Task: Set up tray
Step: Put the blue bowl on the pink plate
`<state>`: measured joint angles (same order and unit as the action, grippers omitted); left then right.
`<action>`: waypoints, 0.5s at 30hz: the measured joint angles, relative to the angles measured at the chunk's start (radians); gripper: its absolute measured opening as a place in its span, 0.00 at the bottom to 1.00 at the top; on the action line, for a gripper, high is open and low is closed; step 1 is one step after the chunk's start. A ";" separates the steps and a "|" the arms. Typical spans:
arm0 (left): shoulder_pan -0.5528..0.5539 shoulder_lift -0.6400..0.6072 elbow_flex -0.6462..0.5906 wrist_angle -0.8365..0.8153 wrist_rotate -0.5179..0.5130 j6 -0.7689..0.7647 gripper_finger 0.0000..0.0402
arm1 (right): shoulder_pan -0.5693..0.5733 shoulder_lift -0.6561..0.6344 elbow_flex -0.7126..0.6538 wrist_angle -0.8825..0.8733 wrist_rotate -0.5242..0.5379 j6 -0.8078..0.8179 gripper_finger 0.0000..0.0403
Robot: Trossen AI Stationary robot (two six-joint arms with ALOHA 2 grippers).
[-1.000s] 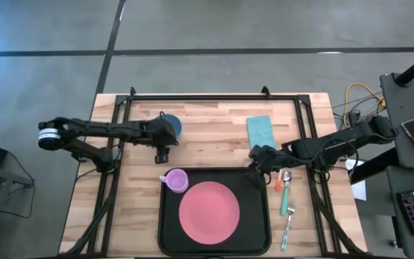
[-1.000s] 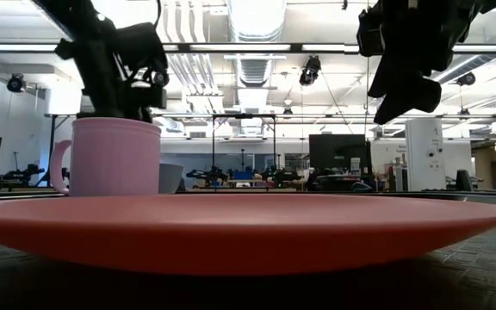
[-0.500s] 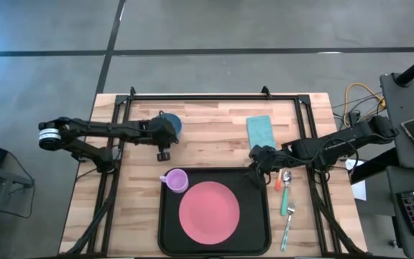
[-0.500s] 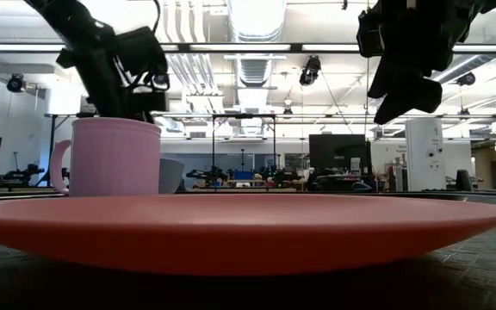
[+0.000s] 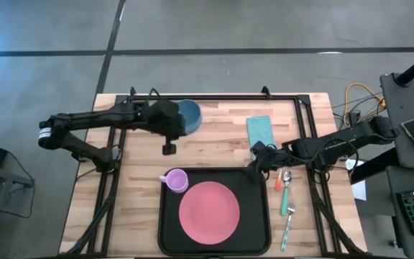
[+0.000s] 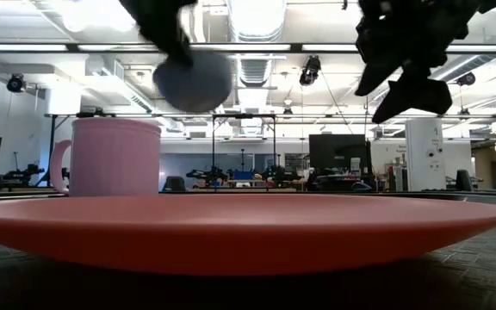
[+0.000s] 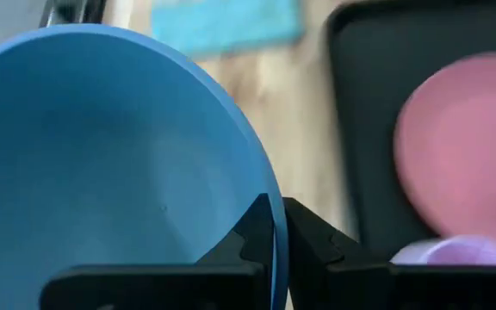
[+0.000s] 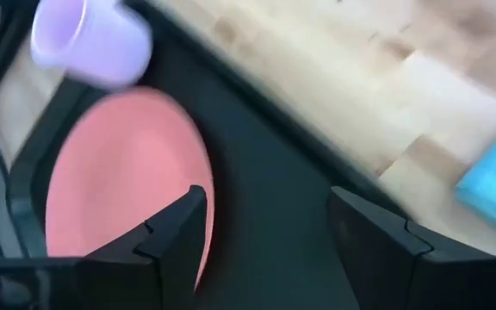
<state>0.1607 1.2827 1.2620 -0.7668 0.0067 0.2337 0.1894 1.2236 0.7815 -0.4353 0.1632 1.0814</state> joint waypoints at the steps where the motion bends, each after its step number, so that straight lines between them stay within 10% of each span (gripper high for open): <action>1: -0.029 0.004 0.024 0.000 0.001 0.000 0.00 | -0.010 -0.006 0.000 -0.001 0.014 0.015 0.56; 15: -0.478 0.289 0.231 -0.079 -0.228 -0.248 0.00 | -0.056 -0.178 0.000 -0.090 0.023 -0.033 0.56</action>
<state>-0.3175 1.5718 1.4932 -0.8462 -0.2213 -0.0144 0.1330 1.0452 0.7815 -0.5253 0.1864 1.0483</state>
